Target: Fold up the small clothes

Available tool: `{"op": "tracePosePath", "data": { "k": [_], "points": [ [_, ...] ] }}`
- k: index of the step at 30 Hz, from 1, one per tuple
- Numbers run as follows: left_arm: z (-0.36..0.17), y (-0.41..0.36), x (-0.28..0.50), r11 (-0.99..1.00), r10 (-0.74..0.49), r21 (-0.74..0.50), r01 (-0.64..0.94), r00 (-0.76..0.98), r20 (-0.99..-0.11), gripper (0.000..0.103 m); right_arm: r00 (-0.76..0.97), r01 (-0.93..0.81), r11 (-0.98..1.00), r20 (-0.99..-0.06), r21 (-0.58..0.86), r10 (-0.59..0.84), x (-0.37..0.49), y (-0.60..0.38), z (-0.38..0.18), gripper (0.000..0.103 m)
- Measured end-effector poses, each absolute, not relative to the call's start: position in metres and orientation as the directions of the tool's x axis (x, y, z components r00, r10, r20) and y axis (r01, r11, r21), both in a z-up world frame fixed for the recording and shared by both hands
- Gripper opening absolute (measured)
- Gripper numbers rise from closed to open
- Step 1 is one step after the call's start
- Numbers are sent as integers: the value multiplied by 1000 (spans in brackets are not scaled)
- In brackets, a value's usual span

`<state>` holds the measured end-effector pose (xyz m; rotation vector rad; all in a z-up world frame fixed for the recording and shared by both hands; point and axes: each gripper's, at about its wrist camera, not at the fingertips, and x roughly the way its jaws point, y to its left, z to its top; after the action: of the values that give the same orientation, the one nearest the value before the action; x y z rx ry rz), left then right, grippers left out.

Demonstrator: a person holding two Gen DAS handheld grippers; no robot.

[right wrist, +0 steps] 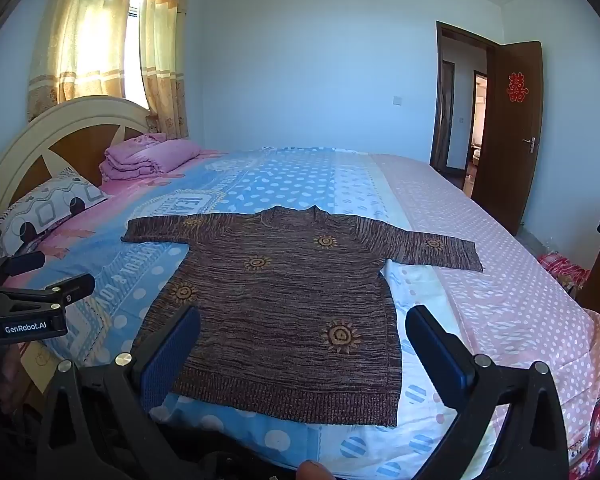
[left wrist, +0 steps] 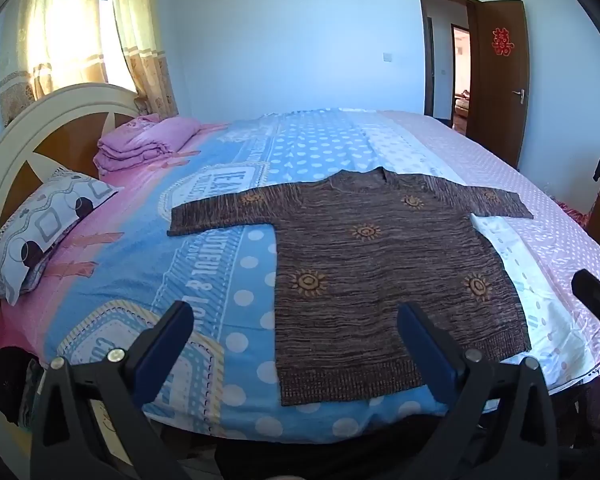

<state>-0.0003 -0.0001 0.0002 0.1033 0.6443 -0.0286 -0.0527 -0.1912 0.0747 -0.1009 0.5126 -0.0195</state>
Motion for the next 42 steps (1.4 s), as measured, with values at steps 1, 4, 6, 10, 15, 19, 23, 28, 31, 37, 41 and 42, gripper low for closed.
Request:
{"op": "tracePosePath", "data": {
  "k": [1,4,6,10,15,19,23,28,31,37,41,42],
  "points": [
    [0,0,-1,994,10,90,56,801,-598,103,871,-6,995,-489,-101,-44,-52,-190,75,102],
    [1,1,0,996,-3,70,56,796,-605,103,873,-9,995,-486,-97,-40,-52,-189,75,102],
    [0,2,-1,995,11,86,51,797,-604,103,872,-9,995,-488,-96,-39,-52,-188,75,102],
    [-3,8,0,996,3,77,55,791,-612,103,870,-8,996,-492,-90,-38,-51,-193,72,102],
    [-5,4,4,994,16,93,52,790,-613,103,868,-7,996,-495,-93,-40,-50,-191,72,102],
    [-5,3,4,994,15,91,52,791,-612,103,866,-6,996,-499,-88,-39,-49,-191,71,102],
    [-4,5,3,995,15,88,49,793,-609,103,865,-6,996,-500,-89,-40,-49,-191,70,102],
    [-4,6,3,995,17,87,46,793,-610,103,863,-2,996,-503,-86,-42,-48,-193,68,102],
    [-2,8,3,995,18,87,44,793,-609,103,861,1,997,-506,-80,-42,-47,-195,66,102],
    [-2,8,4,995,21,87,41,793,-609,103,861,1,997,-507,-79,-41,-47,-195,66,102],
    [0,10,5,996,20,83,39,792,-610,103,861,1,997,-507,-80,-42,-47,-195,66,102],
    [0,10,5,996,19,82,40,792,-610,103,861,2,997,-507,-81,-43,-47,-194,66,102]
  ]
}}
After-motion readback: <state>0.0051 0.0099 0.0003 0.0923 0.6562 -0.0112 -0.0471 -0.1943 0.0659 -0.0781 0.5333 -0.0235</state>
